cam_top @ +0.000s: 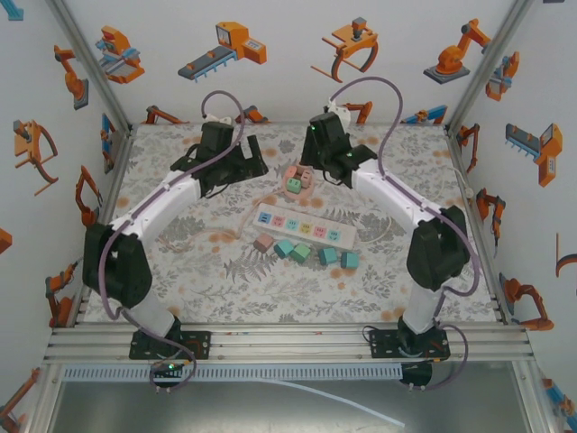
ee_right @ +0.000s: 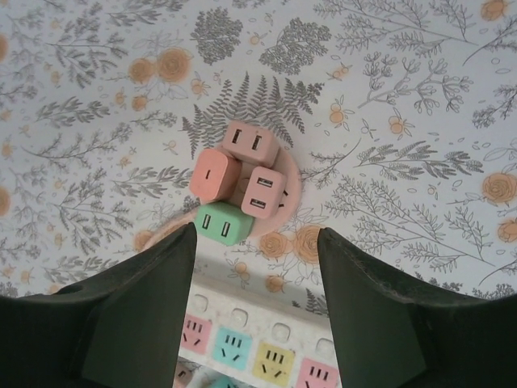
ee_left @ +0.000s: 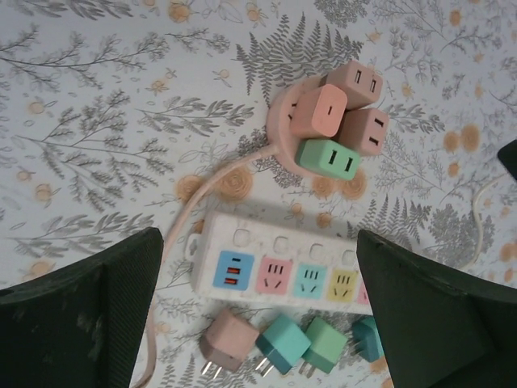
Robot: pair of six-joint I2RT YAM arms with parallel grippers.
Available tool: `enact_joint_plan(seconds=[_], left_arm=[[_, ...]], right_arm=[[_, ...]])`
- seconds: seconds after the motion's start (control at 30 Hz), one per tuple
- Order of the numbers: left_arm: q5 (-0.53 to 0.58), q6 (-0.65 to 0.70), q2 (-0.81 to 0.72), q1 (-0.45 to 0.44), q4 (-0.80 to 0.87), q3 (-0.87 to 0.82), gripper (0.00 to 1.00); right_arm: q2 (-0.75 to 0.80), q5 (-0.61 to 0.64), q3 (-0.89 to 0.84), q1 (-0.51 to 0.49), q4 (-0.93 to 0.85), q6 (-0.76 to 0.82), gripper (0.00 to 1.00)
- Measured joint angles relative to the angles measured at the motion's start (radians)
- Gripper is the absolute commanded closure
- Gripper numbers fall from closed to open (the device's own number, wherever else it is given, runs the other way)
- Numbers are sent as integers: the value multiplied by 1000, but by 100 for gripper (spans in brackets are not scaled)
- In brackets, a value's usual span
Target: Pull the plug off the socket
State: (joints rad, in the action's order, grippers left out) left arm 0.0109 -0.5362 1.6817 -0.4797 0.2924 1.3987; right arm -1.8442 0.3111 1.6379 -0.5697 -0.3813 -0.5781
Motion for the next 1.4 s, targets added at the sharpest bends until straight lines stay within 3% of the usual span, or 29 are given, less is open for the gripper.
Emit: enact_joint_plan(seconds=[0.3,0.5,0.83,1.27,1.4], left_arm=[[-6,-11,164,0,-8,130,2],[-1,-11,168,0,-6,130,1],[-8,-55,168,-6,25,97,8],[10,-161,195,-36,43,105,30],[-4,-163,307,-36,57,213,35]], right_arm=[[-299,-8,261,19,-145,-61,41],[-388,-26,291,19,-201,-81,57],[-363,-129,215,19,-98,-19,73],[-305,-196,109,-16,-6,81,70],[-305,-206,109,-21,-4,100,70]])
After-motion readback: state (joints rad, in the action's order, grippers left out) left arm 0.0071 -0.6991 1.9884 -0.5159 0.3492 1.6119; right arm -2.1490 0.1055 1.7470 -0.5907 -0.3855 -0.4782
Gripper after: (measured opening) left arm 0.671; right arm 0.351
